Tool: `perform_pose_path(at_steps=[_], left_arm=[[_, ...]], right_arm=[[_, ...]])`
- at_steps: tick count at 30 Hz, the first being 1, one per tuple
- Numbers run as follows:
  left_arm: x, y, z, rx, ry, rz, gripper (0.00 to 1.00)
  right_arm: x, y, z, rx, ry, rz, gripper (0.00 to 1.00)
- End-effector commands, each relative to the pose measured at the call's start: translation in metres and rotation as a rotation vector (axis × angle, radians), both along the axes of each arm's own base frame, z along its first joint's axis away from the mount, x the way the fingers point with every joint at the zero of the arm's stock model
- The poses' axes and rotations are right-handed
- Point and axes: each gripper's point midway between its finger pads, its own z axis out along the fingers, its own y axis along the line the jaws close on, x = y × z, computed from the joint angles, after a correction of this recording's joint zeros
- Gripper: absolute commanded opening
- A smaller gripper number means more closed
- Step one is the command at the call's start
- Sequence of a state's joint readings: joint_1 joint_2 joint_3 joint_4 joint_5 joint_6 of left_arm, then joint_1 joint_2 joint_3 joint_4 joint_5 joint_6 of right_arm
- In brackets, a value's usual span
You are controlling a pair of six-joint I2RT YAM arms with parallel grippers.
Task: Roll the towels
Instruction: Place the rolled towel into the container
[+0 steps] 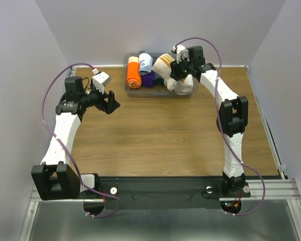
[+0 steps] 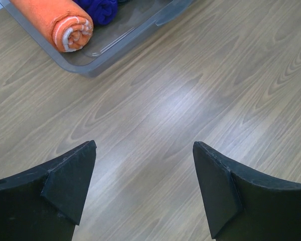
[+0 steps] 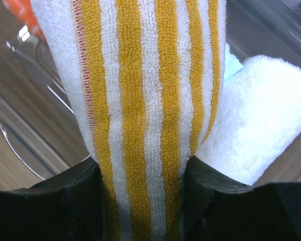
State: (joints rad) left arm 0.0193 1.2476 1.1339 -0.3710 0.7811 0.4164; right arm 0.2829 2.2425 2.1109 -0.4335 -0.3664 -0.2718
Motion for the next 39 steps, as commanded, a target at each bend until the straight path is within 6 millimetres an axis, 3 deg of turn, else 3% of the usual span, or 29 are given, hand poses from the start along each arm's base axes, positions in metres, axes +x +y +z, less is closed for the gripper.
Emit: perform_pose_path(at_steps=[1,9,13,19,30,34,39], left_arm=[[-0.002,-0.003,0.008,-0.013,-0.05,-0.011,0.89],[-0.008,-0.002,0.006,-0.013,-0.051,-0.004,0.9],[-0.01,0.0,0.003,0.001,-0.054,0.003,0.9],[-0.015,-0.001,-0.004,0.003,-0.04,0.0,0.9],[-0.018,0.0,-0.019,0.0,-0.008,0.007,0.9],[-0.019,0.0,-0.024,0.001,0.004,0.008,0.9],[-0.021,0.001,-0.028,0.005,0.008,0.007,0.9]], right_arm=[[-0.002,0.007,0.048,-0.146,-0.306,0.222,0.01],[-0.006,0.029,0.026,-0.224,-0.4,0.427,0.01],[-0.017,0.04,0.013,-0.241,-0.427,0.53,0.01],[-0.029,0.05,-0.018,-0.305,-0.417,0.602,0.01],[-0.034,0.046,-0.084,-0.418,-0.359,0.686,0.01],[-0.035,0.046,-0.101,-0.429,-0.312,0.702,0.01],[-0.042,0.046,-0.108,-0.432,-0.269,0.75,0.01]])
